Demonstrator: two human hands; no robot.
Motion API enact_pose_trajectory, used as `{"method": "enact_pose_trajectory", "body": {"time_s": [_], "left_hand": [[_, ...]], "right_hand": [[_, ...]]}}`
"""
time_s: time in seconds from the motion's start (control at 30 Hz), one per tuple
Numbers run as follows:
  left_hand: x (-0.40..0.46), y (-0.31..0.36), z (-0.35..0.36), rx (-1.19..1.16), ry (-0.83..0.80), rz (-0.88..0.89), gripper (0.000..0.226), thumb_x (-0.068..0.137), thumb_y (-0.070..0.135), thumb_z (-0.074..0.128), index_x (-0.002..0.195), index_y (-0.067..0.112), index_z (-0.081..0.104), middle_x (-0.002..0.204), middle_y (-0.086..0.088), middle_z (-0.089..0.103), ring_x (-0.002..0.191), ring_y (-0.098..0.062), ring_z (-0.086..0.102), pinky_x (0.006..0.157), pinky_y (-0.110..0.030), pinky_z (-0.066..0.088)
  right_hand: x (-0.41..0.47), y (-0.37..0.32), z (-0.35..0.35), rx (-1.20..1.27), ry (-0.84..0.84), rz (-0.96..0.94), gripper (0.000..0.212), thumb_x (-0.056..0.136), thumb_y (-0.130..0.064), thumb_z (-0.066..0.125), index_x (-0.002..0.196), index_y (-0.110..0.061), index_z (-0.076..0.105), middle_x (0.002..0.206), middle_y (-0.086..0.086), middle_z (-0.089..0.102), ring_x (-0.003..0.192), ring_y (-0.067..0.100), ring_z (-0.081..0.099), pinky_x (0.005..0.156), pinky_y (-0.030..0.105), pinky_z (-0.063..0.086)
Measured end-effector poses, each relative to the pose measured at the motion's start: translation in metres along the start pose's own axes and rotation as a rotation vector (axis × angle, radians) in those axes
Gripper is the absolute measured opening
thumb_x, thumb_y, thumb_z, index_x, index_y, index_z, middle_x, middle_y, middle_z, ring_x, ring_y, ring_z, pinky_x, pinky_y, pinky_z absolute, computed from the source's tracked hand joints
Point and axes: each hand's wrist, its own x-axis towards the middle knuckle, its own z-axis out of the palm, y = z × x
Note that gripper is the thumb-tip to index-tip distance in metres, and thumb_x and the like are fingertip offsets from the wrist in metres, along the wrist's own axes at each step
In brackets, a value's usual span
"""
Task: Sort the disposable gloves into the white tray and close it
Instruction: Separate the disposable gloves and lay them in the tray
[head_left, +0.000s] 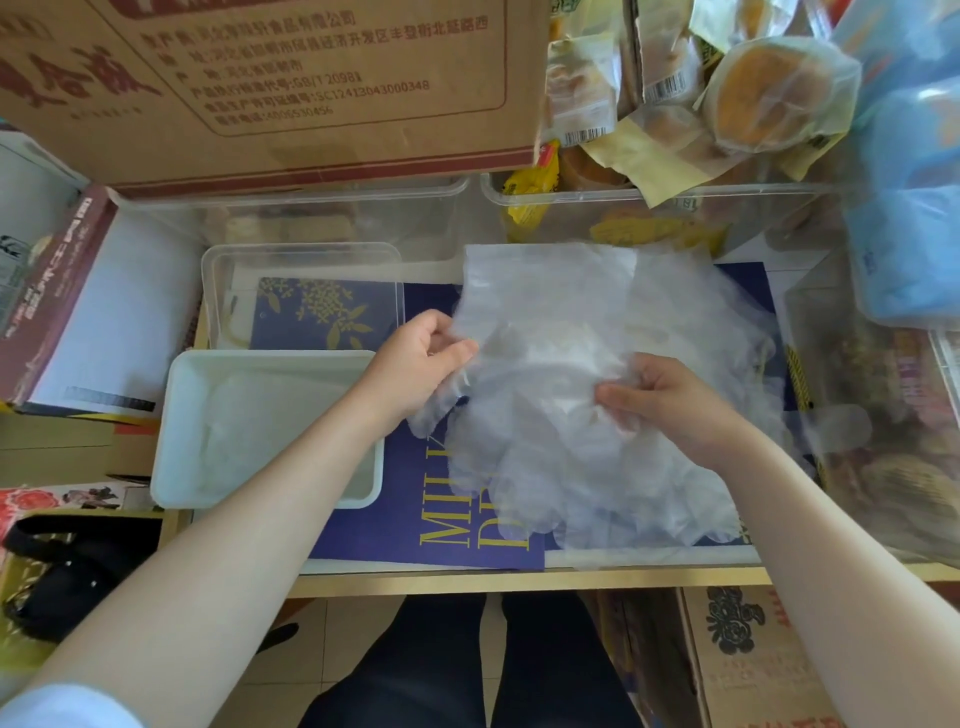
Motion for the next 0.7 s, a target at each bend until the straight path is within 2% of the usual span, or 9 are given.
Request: {"method": "enact_pose_trajectory", "body": {"time_s": [0.07, 0.17, 0.27, 0.33, 0.4, 0.5, 0.53, 0.6, 0.7], "left_hand": [[-0.003, 0.001, -0.001, -0.120, -0.108, -0.020, 0.018, 0.083, 0.004, 0.066, 0.088, 0.020, 0.057, 0.085, 0.006, 0.067, 0.074, -0.005, 0.063, 0.073, -0.023, 0.050], [-0.005, 0.000, -0.005, -0.108, -0.259, -0.089, 0.022, 0.079, 0.001, 0.068, 0.091, 0.018, 0.065, 0.081, 0.010, 0.072, 0.075, -0.003, 0.067, 0.070, -0.017, 0.051], [-0.004, 0.009, -0.007, -0.048, -0.200, -0.099, 0.007, 0.080, 0.006, 0.069, 0.083, 0.012, 0.069, 0.072, 0.008, 0.072, 0.068, -0.004, 0.066, 0.068, -0.020, 0.051], [-0.004, 0.016, -0.009, -0.203, -0.189, -0.122, 0.007, 0.086, 0.014, 0.062, 0.081, 0.011, 0.066, 0.068, 0.006, 0.071, 0.060, -0.005, 0.064, 0.058, -0.017, 0.049], [-0.004, 0.022, -0.012, -0.577, -0.358, -0.174, 0.029, 0.088, 0.037, 0.055, 0.097, 0.011, 0.065, 0.082, -0.001, 0.071, 0.070, -0.010, 0.066, 0.062, -0.016, 0.050], [-0.002, 0.013, -0.013, -0.864, -0.509, -0.158, 0.097, 0.060, 0.077, 0.062, 0.136, 0.019, 0.047, 0.123, -0.009, 0.055, 0.110, -0.023, 0.051, 0.091, -0.035, 0.042], [-0.005, 0.010, -0.010, -0.872, -0.512, -0.138, 0.109, 0.054, 0.080, 0.063, 0.140, 0.016, 0.041, 0.126, -0.010, 0.054, 0.114, -0.025, 0.051, 0.094, -0.038, 0.042], [-0.014, 0.009, 0.001, -0.733, -0.383, -0.104, 0.112, 0.050, 0.076, 0.071, 0.136, 0.010, 0.041, 0.125, -0.008, 0.059, 0.118, -0.026, 0.054, 0.094, -0.039, 0.046], [-0.021, 0.011, 0.017, -0.489, -0.146, -0.083, 0.078, 0.059, 0.050, 0.081, 0.121, 0.018, 0.046, 0.119, -0.006, 0.063, 0.115, -0.025, 0.056, 0.097, -0.042, 0.045]], "right_hand": [[-0.002, 0.002, -0.003, 0.056, -0.004, -0.015, 0.025, 0.089, -0.005, 0.056, 0.066, -0.012, 0.054, 0.047, -0.007, 0.054, 0.046, 0.005, 0.049, 0.053, 0.016, 0.041], [-0.006, 0.003, -0.009, 0.131, -0.063, -0.006, 0.025, 0.093, -0.004, 0.050, 0.070, -0.012, 0.056, 0.052, -0.006, 0.058, 0.049, 0.006, 0.053, 0.052, 0.016, 0.042], [-0.008, 0.001, -0.013, 0.198, -0.128, 0.018, 0.019, 0.093, -0.006, 0.048, 0.086, -0.012, 0.065, 0.069, -0.002, 0.069, 0.062, 0.010, 0.063, 0.057, 0.018, 0.049], [-0.008, 0.002, -0.015, 0.309, -0.128, 0.024, 0.022, 0.090, -0.007, 0.049, 0.089, -0.015, 0.070, 0.076, 0.001, 0.071, 0.069, 0.011, 0.066, 0.062, 0.018, 0.052], [-0.007, -0.003, -0.014, 0.438, -0.091, 0.001, 0.026, 0.084, -0.010, 0.051, 0.079, -0.018, 0.075, 0.077, -0.001, 0.071, 0.069, 0.008, 0.067, 0.064, 0.015, 0.053], [-0.007, -0.010, -0.011, 0.551, -0.020, -0.009, 0.020, 0.086, -0.010, 0.051, 0.085, -0.014, 0.071, 0.078, -0.001, 0.071, 0.071, 0.009, 0.067, 0.064, 0.016, 0.053], [-0.007, -0.011, -0.010, 0.562, -0.014, -0.003, 0.016, 0.085, -0.014, 0.054, 0.094, -0.009, 0.067, 0.082, 0.003, 0.069, 0.074, 0.013, 0.065, 0.067, 0.020, 0.054], [-0.008, -0.008, -0.006, 0.546, -0.002, 0.034, 0.032, 0.079, -0.024, 0.064, 0.104, -0.005, 0.061, 0.087, 0.010, 0.061, 0.078, 0.021, 0.059, 0.070, 0.027, 0.052], [-0.011, -0.003, 0.000, 0.533, 0.026, 0.059, 0.008, 0.089, -0.014, 0.055, 0.086, -0.007, 0.057, 0.071, 0.003, 0.063, 0.065, 0.015, 0.060, 0.061, 0.023, 0.051]]}}
